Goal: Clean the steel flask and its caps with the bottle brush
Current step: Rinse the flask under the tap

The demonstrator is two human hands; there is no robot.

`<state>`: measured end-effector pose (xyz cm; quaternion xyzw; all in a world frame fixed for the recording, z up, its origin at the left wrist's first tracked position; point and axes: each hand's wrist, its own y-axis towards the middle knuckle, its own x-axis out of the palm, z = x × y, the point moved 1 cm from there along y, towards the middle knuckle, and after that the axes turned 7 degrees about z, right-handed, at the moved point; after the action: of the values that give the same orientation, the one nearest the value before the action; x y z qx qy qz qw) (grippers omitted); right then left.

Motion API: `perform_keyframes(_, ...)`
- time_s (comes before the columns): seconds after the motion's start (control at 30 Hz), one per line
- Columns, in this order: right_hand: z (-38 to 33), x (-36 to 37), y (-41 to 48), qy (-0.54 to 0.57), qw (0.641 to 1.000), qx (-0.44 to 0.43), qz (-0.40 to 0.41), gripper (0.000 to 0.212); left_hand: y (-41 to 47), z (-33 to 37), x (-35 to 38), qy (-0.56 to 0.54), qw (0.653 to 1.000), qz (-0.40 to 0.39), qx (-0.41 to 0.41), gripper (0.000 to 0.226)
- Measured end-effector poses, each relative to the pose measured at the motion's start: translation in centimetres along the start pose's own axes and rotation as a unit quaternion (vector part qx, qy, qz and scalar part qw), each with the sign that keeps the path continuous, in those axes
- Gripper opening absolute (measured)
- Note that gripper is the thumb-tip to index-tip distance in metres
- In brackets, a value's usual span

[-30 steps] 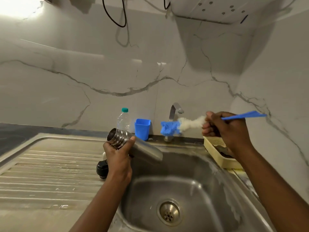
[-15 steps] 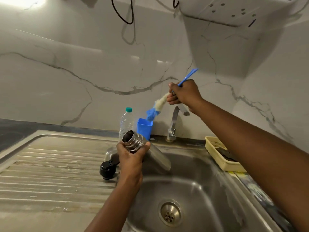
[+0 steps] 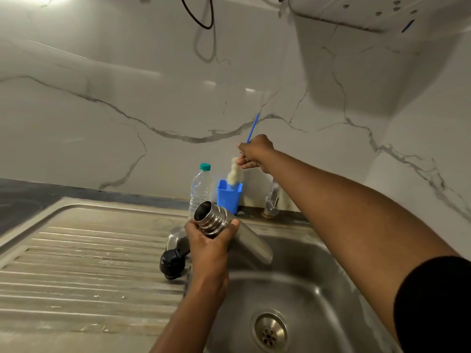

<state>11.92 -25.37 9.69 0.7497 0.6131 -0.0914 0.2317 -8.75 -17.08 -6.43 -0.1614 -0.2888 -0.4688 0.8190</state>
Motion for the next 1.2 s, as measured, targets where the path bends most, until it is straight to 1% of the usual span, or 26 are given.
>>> perform_keyframes(0.1,1.2,0.9,0.6,0.009,1.0,0.017,-0.008,0.024,0.0,-0.1,0.0,0.009,1.0,-0.001,0.0,0.059)
perform_keyframes(0.23,2.1,0.6,0.9,0.003,0.999,0.029,-0.034,0.025,-0.2,-0.2,0.0,0.017,1.0,-0.007,0.0,0.053)
perform_keyframes(0.33,1.9,-0.6,0.9,0.013,0.999,0.026,-0.041,0.028,-0.2,-0.2,0.0,0.014,1.0,-0.006,-0.005,0.057)
perform_keyframes(0.47,0.3,-3.7,0.1,0.042,0.999,0.009,-0.03,0.028,-0.2,-0.3,0.0,0.016,1.0,-0.006,-0.019,0.066)
perform_keyframes(0.6,-1.4,-7.4,-3.2,0.065,0.996,-0.024,-0.064,0.027,-0.5,-0.5,0.0,0.022,0.999,-0.013,-0.026,0.062)
perform_keyframes(0.7,-1.1,-9.5,-7.5,0.068,0.992,-0.065,-0.087,0.017,-0.9,-0.3,0.1,0.026,0.998,-0.028,-0.04,0.067)
perform_keyframes(0.73,-0.3,-9.8,-9.2,0.07,0.989,-0.081,-0.097,0.016,-1.0,-0.2,0.1,0.03,0.998,-0.034,-0.043,0.068)
perform_keyframes(0.8,2.4,-10.2,-12.2,0.066,0.983,-0.117,-0.126,0.033,-1.2,-0.1,0.5,0.041,0.997,-0.047,-0.041,0.062)
perform_keyframes(0.87,6.2,-9.9,-15.0,0.03,0.978,-0.137,-0.152,0.061,-1.8,0.1,0.9,0.057,0.996,-0.063,-0.041,0.052)
perform_keyframes(0.93,9.9,-9.8,-17.4,-0.001,0.977,-0.119,-0.176,0.087,-2.3,-0.1,1.4,0.069,0.992,-0.088,-0.059,0.05)
perform_keyframes(1.0,12.9,-10.0,-19.1,-0.025,0.98,-0.101,-0.171,0.1,-2.5,-0.4,2.0,0.07,0.987,-0.116,-0.089,0.055)
perform_keyframes(1.07,15.2,-10.4,-20.3,-0.049,0.983,-0.093,-0.149,0.1,-2.5,-0.5,2.9,0.068,0.98,-0.145,-0.119,0.058)
perform_keyframes(1.13,16.7,-10.6,-20.8,-0.042,0.988,-0.081,-0.123,0.086,-2.1,-0.7,4.3,0.081,0.974,-0.165,-0.132,0.056)
perform_keyframes(1.2,17.6,-10.5,-20.7,-0.025,0.993,-0.072,-0.085,0.072,-1.5,-1.2,5.6,0.109,0.967,-0.182,-0.139,0.06)
